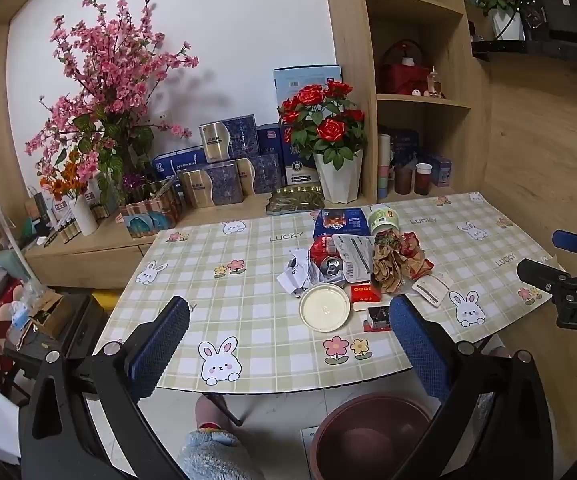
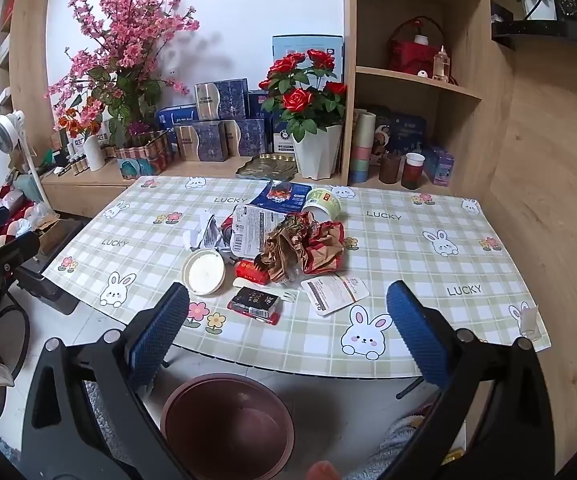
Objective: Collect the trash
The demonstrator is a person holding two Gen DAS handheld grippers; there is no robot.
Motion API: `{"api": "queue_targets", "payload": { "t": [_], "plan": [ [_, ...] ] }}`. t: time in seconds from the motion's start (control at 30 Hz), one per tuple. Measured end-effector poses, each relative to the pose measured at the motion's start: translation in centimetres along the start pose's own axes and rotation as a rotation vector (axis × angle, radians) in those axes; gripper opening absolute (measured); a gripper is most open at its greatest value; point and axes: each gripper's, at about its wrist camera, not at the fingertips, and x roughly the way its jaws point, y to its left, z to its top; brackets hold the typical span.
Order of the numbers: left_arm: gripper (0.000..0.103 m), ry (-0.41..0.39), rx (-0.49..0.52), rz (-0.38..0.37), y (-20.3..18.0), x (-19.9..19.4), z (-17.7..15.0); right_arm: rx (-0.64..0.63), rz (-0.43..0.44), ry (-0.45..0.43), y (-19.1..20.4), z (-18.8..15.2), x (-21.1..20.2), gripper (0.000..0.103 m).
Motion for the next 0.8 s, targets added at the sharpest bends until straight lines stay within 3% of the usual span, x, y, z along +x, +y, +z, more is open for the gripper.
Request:
{"api": "queue_targets", "payload": {
  "t": [0.8],
  "plan": [
    [0.098,-0.009,-0.004,0.002,0.06,-0.03,0.03,-0.007,-0.003,-0.002,0.22,0.12,-0.03,0.097]
  ]
}}
